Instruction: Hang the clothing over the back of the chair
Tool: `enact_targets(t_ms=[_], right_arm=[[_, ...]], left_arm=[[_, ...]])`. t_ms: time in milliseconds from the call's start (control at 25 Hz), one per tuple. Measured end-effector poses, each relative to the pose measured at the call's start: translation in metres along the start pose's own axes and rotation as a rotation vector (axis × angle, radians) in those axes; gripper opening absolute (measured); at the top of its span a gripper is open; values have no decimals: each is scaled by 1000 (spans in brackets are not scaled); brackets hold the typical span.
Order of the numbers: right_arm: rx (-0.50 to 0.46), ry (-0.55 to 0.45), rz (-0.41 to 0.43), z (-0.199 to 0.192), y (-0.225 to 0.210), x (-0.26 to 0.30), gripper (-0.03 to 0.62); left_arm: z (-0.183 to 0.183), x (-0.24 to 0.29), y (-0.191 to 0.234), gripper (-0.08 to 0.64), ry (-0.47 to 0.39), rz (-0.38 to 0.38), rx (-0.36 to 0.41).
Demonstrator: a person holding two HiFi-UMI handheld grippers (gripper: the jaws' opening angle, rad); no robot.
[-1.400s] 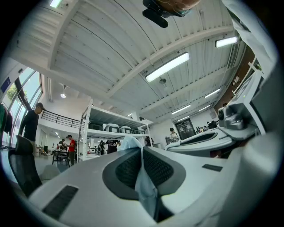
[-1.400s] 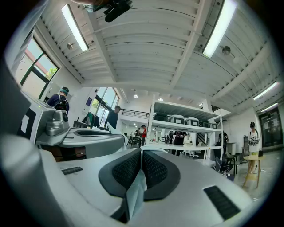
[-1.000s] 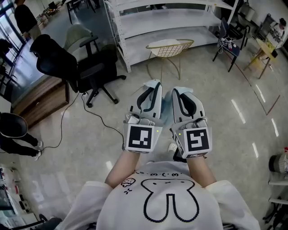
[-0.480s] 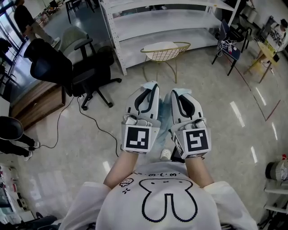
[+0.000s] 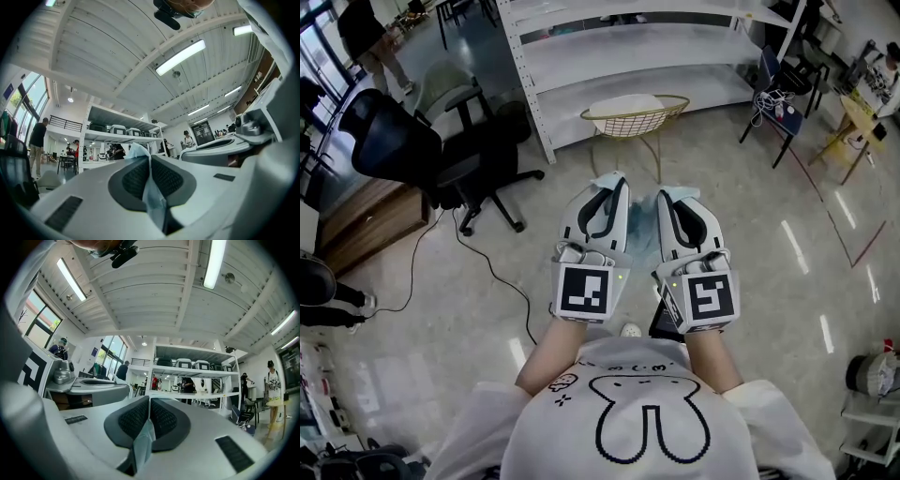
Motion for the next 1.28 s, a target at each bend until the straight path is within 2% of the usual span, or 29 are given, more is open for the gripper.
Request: enact_targets(t_ms=[240, 680, 920, 1280], right_arm=[[14, -8, -17, -11, -29, 17, 26], [4, 4, -42, -29, -82, 66, 26], [-6, 17, -63, -40, -109, 115, 26], [-22, 52, -88, -64, -139, 203, 26]], left_arm=[[-8, 32, -5, 31, 15, -21, 19], [-23, 106, 15, 31, 2, -28, 0], [-32, 152, 46, 31, -3, -31, -6], [-60, 231, 99, 31, 5, -71, -55]])
Point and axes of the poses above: the fingertips, and each gripper's own axes: x forward along the fingers, y to its left, z out of its top, the point moved 4 cm from there along -x, backward along the fingers, and after that the axes turned 8 degrees about -z, right-handed, at the moved point
